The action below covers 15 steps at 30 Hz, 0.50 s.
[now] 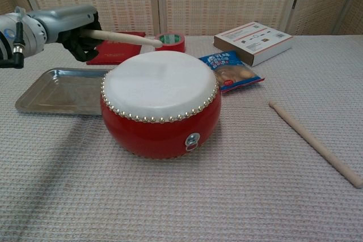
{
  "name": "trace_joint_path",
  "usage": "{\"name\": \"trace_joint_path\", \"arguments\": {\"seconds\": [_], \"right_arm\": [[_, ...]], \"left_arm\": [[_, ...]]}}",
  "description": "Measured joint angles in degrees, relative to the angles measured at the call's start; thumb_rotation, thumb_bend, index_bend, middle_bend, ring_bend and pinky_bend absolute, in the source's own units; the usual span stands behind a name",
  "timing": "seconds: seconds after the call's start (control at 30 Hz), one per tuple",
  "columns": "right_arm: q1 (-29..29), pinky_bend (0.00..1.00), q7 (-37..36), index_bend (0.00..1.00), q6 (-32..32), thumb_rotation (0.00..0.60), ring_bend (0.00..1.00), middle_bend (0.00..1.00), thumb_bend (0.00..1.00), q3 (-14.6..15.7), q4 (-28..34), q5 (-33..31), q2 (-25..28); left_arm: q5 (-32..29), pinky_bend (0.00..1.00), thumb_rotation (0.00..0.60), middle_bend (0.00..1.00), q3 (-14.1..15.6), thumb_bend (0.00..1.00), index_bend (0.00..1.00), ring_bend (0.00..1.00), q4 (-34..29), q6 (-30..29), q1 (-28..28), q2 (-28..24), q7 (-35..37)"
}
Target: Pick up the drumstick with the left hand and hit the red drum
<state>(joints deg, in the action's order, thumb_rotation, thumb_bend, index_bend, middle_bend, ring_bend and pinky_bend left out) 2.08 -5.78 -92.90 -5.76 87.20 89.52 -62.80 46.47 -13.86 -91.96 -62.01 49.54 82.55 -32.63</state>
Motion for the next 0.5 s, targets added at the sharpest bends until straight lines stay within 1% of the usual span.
{"name": "trace_joint_path", "arguments": {"seconds": [0.13, 0.23, 0.33, 0.43, 0.5], "right_arm": [[0.06, 0.09, -0.09, 0.06, 0.32, 0.600, 0.00, 0.13, 0.09, 0.07, -0.06, -0.17, 0.03], [0.06, 0.09, 0.03, 0.06, 0.72, 0.600, 0.00, 0.13, 0.09, 0.27, 0.08, -0.24, 0.17], [0.11, 0.09, 0.42, 0.06, 1.73, 0.600, 0.00, 0.13, 0.09, 0.56, 0.71, -0.62, 0.57], [0.25, 0.09, 0.95, 0.07, 3.11, 0.600, 0.00, 0.13, 0.09, 0.91, 1.60, -1.13, 1.07], [0.38, 0.09, 1.29, 0.07, 4.16, 0.600, 0.00, 0.13, 0.09, 1.17, 2.18, -1.58, 1.39]], "left_arm": [[0.23, 1.00, 0.600, 1.00, 2.65, 0.69, 1.00, 0.99, 2.76, 0.65, 0.92, 1.75, -5.17], [-0.22, 1.00, 0.600, 1.00, 2.83, 0.69, 1.00, 0.99, 3.57, 0.54, 1.06, 2.53, -7.61], [-0.62, 1.00, 0.600, 1.00, 1.62, 0.69, 1.00, 0.99, 2.39, 0.30, 0.68, 2.08, -5.09], [-0.69, 1.00, 0.600, 1.00, -0.17, 0.69, 1.00, 0.99, 0.27, 0.12, 0.04, 0.58, -0.14], [-0.68, 1.00, 0.600, 1.00, -0.87, 0.69, 1.00, 0.99, -0.73, 0.22, -0.19, -0.43, 2.19]]}}
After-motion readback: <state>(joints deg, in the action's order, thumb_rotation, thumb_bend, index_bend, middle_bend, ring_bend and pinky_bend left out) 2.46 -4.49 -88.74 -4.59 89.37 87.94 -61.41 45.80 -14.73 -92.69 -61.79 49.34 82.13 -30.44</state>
